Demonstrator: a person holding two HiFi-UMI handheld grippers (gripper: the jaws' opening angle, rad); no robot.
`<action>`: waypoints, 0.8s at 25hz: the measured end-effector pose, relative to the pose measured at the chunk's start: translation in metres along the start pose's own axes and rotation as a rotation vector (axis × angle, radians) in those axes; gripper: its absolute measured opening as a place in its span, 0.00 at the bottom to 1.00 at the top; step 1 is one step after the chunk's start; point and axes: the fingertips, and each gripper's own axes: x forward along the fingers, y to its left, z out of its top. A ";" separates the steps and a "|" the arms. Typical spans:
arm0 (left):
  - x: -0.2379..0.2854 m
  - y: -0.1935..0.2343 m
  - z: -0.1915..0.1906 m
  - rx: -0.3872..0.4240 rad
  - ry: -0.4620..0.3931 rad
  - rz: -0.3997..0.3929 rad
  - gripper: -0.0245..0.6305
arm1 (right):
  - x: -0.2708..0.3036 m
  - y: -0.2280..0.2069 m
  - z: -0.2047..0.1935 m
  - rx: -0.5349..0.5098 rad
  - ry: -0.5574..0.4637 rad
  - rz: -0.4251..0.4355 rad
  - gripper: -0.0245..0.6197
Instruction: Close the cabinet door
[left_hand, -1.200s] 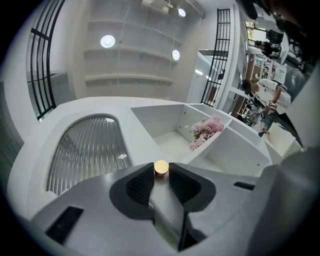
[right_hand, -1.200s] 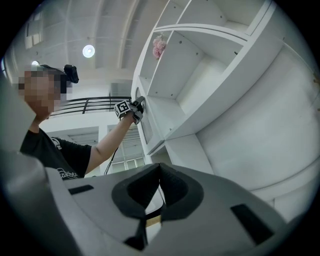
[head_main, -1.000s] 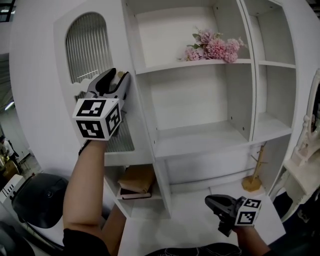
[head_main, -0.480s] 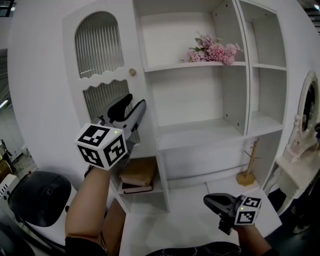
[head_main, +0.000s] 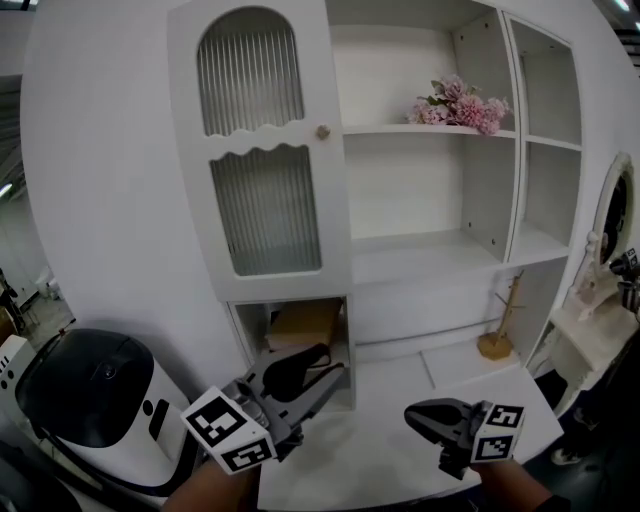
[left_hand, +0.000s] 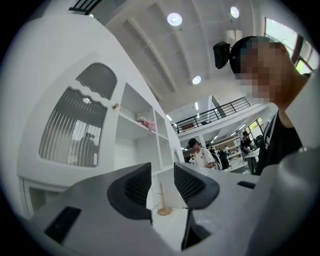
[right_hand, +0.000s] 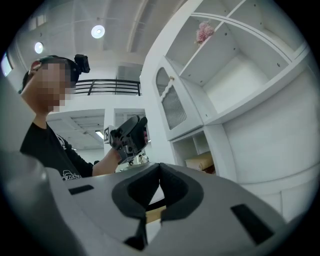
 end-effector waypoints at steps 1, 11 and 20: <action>-0.012 -0.009 -0.014 -0.025 0.008 0.000 0.24 | 0.003 0.008 -0.004 -0.002 0.006 0.003 0.05; -0.078 -0.090 -0.113 -0.187 0.090 0.067 0.04 | 0.000 0.075 -0.049 0.010 0.057 -0.023 0.05; -0.114 -0.144 -0.159 -0.222 0.187 0.140 0.04 | -0.006 0.114 -0.091 0.086 0.038 -0.012 0.05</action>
